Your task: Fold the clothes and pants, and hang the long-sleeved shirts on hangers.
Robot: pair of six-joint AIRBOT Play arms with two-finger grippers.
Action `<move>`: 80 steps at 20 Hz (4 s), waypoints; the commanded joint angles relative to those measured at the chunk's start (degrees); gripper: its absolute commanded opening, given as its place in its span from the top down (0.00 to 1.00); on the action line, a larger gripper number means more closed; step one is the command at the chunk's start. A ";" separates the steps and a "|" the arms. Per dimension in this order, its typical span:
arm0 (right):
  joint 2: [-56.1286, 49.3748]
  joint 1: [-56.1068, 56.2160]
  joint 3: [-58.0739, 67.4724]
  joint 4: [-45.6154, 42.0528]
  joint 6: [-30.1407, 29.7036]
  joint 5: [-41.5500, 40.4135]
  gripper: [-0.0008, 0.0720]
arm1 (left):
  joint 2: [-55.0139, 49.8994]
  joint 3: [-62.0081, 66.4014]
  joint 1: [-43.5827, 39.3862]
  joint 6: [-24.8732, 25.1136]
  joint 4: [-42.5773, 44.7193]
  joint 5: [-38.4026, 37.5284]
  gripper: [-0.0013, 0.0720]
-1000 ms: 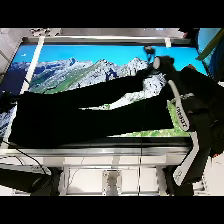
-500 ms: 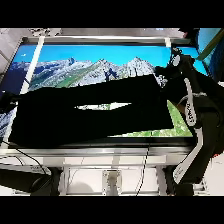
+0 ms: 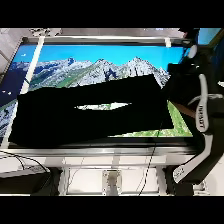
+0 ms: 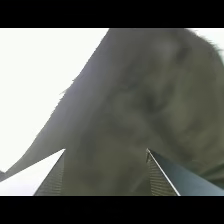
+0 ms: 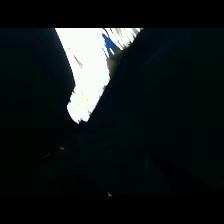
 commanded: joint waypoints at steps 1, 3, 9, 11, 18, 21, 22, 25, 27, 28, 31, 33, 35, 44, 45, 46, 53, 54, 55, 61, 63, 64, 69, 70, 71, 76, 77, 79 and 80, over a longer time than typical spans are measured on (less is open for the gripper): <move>9.29 -3.85 -4.33 0.48 -8.09 16.50 0.27 | 8.48 -9.27 13.09 -2.45 5.22 -5.29 0.19; 16.33 -6.29 -11.89 5.01 -8.92 17.25 0.27 | 11.02 -17.27 19.96 -2.45 3.98 -4.92 0.19; 39.60 -10.10 -42.49 8.61 -9.86 5.62 0.27 | 9.55 -28.76 26.01 0.81 -8.59 0.61 0.19; 46.31 -10.51 -51.63 8.85 -9.57 3.63 0.27 | 8.76 -30.51 25.33 0.85 -11.39 3.06 0.19; 63.49 -10.49 -65.31 5.27 -3.30 3.69 0.27 | -0.24 -30.88 20.79 4.94 -21.14 7.37 0.19; 69.96 -10.51 -65.33 0.00 -1.36 9.14 0.27 | -3.26 -30.84 17.31 5.53 -21.70 10.08 0.19; 72.06 -10.51 -65.33 -2.03 -0.46 10.91 0.27 | -3.74 -30.82 16.22 6.75 -22.75 10.54 0.19; 75.56 -10.51 -65.33 -7.82 4.33 14.23 0.30 | -3.98 -30.62 14.03 7.78 -26.14 12.02 0.79; 75.08 -12.20 -65.35 -11.39 6.82 15.37 0.45 | -3.69 -30.60 13.88 10.88 -28.26 11.78 0.96; 74.42 -15.15 -65.68 -11.96 7.67 15.19 0.54 | -3.26 -30.60 13.88 11.32 -28.13 11.74 0.96; 70.69 -31.30 -70.99 -8.59 10.10 14.88 0.74 | -1.18 -30.60 13.97 14.49 -28.02 11.67 0.96; 64.72 -44.61 -75.49 9.90 -1.18 19.15 0.85 | 0.17 -30.60 13.97 15.34 -28.02 11.50 0.96; 58.27 -53.00 -79.23 39.52 -9.84 18.14 0.82 | 1.20 -30.60 13.97 15.34 -28.02 11.08 0.96; 49.57 -42.34 -87.78 32.74 -12.46 -9.29 0.19 | 3.85 -30.60 13.97 16.94 -27.93 7.17 0.96; 48.33 -41.99 -89.96 33.73 -12.41 -12.11 0.29 | 4.15 -30.60 13.97 16.92 -27.98 6.99 0.96; 46.90 -41.99 -91.73 36.02 -12.57 -14.64 0.33 | 4.44 -30.60 13.97 16.94 -27.98 6.97 0.96; 33.97 -42.03 -93.94 56.26 -25.42 -23.37 0.41 | 5.20 -30.60 13.97 16.90 -22.82 6.99 0.96; 33.20 -42.03 -93.94 56.35 -25.49 -24.17 0.39 | 5.20 -30.60 13.97 16.90 -22.38 6.97 0.96; 32.85 -42.03 -93.94 57.00 -25.99 -24.37 0.39 | 5.22 -30.60 13.97 16.90 -22.40 6.97 0.96; 32.74 -41.44 -93.92 63.32 -28.28 -28.89 0.40 | 5.22 -30.60 13.97 16.92 -22.40 6.97 0.96; 32.72 -38.80 -93.92 63.39 -27.43 -30.67 0.40 | 5.22 -30.60 13.97 16.92 -22.40 6.97 0.96; 32.72 -37.05 -93.92 63.39 -26.58 -31.43 0.40 | 5.22 -30.60 13.97 16.92 -22.40 6.97 0.96; 32.83 -30.67 -93.81 67.17 -26.60 -32.37 0.92 | 5.92 -30.60 13.97 16.92 -22.38 6.93 0.96; 33.33 -30.69 -93.39 66.77 -26.88 -30.38 0.98 | 6.60 -30.53 13.99 16.94 -22.34 6.95 0.96; 34.29 -30.69 -92.72 66.05 -26.91 -28.35 0.98 | 7.48 -30.03 13.99 16.92 -21.66 6.93 0.96; 45.29 -30.80 -86.25 58.69 -24.70 -19.23 0.98 | 14.64 -24.85 13.99 13.31 -8.22 5.38 0.96; 47.60 -30.80 -84.26 57.07 -21.86 -17.81 0.98 | 15.96 -24.35 13.99 13.25 -8.04 5.51 0.96; 51.32 -30.67 -79.32 55.52 -18.93 -16.31 0.98 | 17.40 -22.62 13.94 11.61 -8.24 5.49 0.96; 52.17 -30.67 -76.74 55.52 -18.45 -16.28 0.98 | 17.59 -21.38 13.79 9.86 -8.90 5.49 0.96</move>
